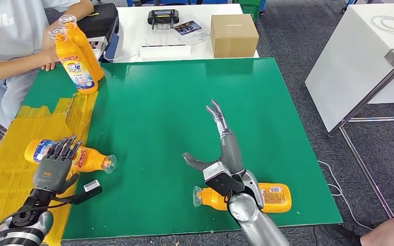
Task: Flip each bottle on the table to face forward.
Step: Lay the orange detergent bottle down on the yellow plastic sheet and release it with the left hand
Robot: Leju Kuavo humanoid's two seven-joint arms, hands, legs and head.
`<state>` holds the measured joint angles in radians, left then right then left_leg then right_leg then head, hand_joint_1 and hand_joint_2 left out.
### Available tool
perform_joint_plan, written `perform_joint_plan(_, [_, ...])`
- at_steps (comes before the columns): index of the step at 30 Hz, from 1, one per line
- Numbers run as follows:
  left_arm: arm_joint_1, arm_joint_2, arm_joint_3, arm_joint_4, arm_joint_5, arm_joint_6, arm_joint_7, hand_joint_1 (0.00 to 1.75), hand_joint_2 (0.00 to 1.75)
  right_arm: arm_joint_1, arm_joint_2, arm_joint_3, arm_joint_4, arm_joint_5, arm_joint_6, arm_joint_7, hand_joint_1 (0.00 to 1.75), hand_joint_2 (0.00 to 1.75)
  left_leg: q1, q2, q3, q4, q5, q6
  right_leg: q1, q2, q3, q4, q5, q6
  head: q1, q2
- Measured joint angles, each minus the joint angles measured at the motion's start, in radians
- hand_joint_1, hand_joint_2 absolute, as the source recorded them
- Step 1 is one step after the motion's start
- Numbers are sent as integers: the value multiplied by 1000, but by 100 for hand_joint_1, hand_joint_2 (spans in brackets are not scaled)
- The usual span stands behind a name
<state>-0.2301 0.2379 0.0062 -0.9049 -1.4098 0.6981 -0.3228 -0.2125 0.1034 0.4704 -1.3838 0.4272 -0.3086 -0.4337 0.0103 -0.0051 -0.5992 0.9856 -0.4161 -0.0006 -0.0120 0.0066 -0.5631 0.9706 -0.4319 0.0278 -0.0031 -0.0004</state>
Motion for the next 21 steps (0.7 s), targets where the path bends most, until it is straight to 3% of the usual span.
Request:
perform_joint_plan(6, [5, -33, 42, -17, 98, 1, -109, 0, 175, -5, 0, 0, 8, 3, -1, 0, 0, 175, 0, 0, 0, 0, 0, 0, 0, 0, 0, 0, 0, 0, 0, 0])
perform_joint_plan(11, [20, -93, 91, -70, 394, 1, -293, 0, 175, -4, -2, 9, 8, 57, -20, 14, 0, 175, 0, 0, 0, 0, 0, 0, 0, 0, 0, 0, 0, 0, 0, 0])
perform_joint_plan(16, [45, -124, 93, -138, 592, -30, -344, 0, 175, -4, -6, 20, 8, 121, -30, 40, 0, 175, 0, 0, 0, 0, 0, 0, 0, 0, 0, 0, 0, 0, 0, 0])
perform_joint_plan(21, [112, -140, 81, -335, 938, -155, -374, 0, 175, 2, -32, 54, 8, 234, 14, 78, 0, 175, 0, 0, 0, 0, 0, 0, 0, 0, 0, 0, 0, 0, 0, 0])
